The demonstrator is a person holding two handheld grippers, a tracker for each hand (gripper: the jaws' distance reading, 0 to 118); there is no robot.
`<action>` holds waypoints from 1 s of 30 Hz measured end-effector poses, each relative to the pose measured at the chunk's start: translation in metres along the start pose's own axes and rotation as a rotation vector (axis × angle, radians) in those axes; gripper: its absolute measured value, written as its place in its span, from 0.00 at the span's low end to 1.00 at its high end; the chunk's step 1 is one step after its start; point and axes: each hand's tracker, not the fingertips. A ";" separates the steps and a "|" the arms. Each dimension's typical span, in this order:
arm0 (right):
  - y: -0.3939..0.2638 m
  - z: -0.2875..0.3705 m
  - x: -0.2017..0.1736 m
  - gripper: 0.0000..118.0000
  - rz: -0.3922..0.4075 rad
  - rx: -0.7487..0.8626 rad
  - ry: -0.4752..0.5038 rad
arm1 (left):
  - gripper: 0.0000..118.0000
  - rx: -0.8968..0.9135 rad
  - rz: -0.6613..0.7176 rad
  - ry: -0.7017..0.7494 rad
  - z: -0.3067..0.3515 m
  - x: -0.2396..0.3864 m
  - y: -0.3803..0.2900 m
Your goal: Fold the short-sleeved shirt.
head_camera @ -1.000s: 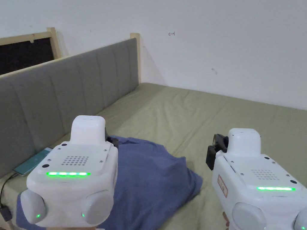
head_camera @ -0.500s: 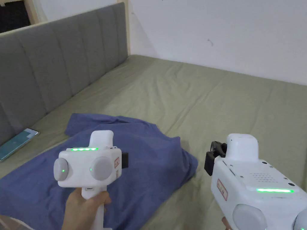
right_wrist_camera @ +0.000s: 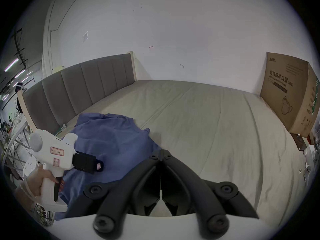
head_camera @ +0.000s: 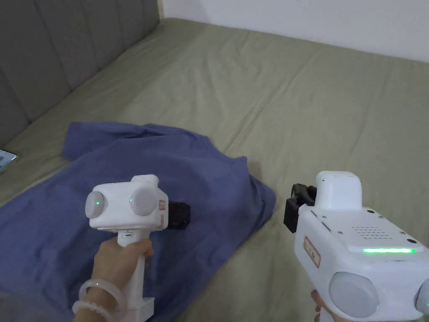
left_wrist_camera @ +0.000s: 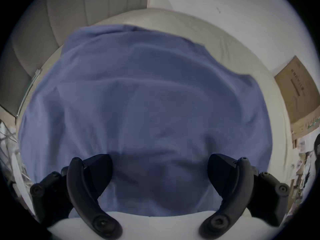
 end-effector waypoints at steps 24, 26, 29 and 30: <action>-0.006 0.011 0.056 0.00 -0.177 -0.044 -0.104 | 0.01 0.157 0.126 -0.223 0.089 -0.010 0.028; -0.003 0.022 0.064 0.00 -0.201 -0.027 -0.108 | 0.01 0.198 0.124 -0.250 0.108 0.002 0.041; 0.000 0.042 0.079 0.00 -0.211 0.009 -0.139 | 0.01 0.250 0.030 -0.262 0.139 0.043 0.055; 0.001 0.049 0.085 0.00 -0.219 0.021 -0.148 | 0.01 0.265 -0.007 -0.270 0.148 0.060 0.059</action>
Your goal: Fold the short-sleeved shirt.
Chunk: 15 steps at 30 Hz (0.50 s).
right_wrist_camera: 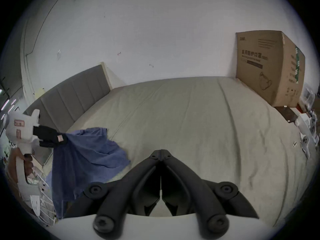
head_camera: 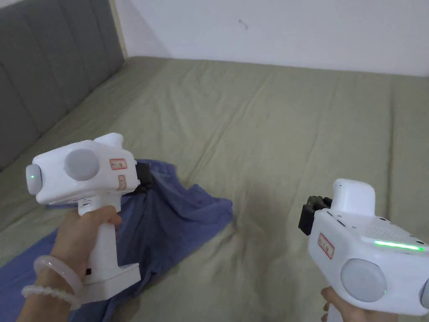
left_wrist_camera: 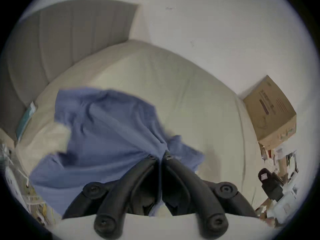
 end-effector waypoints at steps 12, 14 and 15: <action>0.022 0.112 0.121 0.00 -0.110 0.224 -0.304 | 0.01 0.055 -0.435 -0.514 0.051 0.275 -0.014; 0.021 0.130 0.143 0.00 -0.138 0.242 -0.352 | 0.01 0.036 -0.469 -0.581 0.054 0.307 -0.031; 0.020 0.138 0.152 0.00 -0.145 0.252 -0.374 | 0.01 0.021 -0.479 -0.601 0.052 0.318 -0.040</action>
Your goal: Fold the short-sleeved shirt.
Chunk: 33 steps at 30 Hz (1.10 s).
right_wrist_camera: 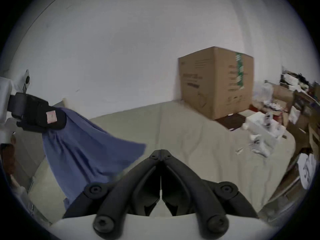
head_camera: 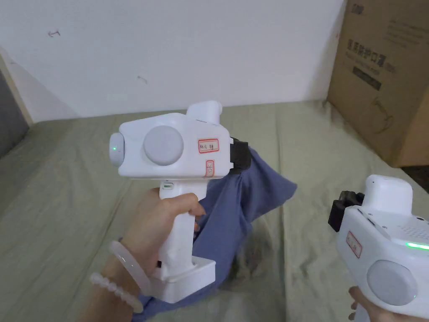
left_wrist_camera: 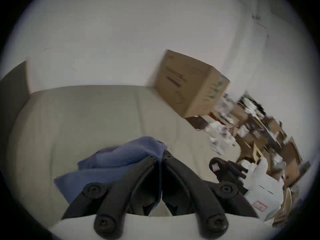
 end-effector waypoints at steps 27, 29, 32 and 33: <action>-0.039 -0.011 0.013 0.00 0.011 -0.162 -0.007 | 0.90 -0.371 0.076 0.110 -0.085 -0.030 -0.173; -0.039 -0.008 0.005 0.00 0.026 -0.162 0.014 | 0.63 -0.322 0.116 0.134 -0.061 -0.046 -0.171; -0.044 -0.006 -0.009 0.00 0.064 -0.175 0.051 | 0.03 -0.313 0.105 0.265 -0.029 -0.069 -0.188; -0.047 -0.006 -0.014 0.00 0.074 -0.183 0.060 | 0.02 -0.309 0.087 0.316 -0.019 -0.076 -0.198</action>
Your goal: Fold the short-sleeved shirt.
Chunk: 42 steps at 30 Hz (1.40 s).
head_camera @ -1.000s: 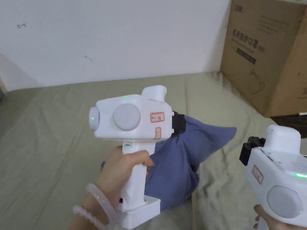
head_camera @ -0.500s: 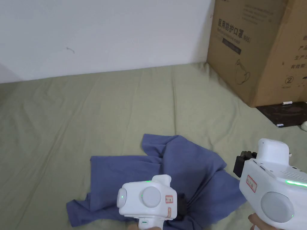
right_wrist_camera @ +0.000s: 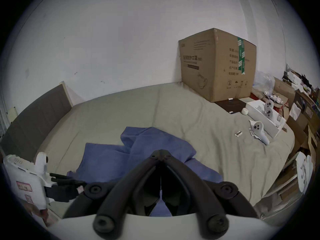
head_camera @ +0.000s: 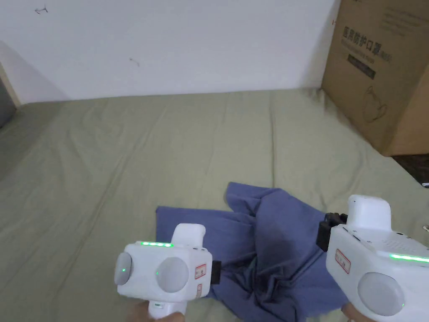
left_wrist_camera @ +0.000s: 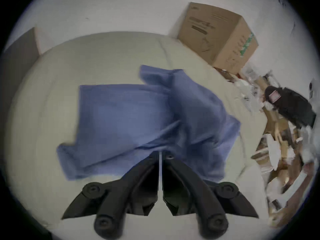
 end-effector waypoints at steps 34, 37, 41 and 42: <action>-0.006 -0.076 -0.012 0.00 0.060 -0.192 0.075 | 0.02 -0.065 0.091 0.303 -0.044 -0.114 0.005; 0.019 -0.104 0.000 0.03 0.044 -0.244 0.165 | 0.02 -0.025 0.163 0.243 -0.021 -0.119 0.008; 0.055 -0.170 0.009 0.59 0.043 -0.321 0.173 | 0.02 0.018 0.178 0.206 0.004 -0.117 0.010; 0.061 -0.191 0.012 0.78 0.080 -0.322 0.163 | 0.02 0.027 0.177 0.199 0.009 -0.117 0.010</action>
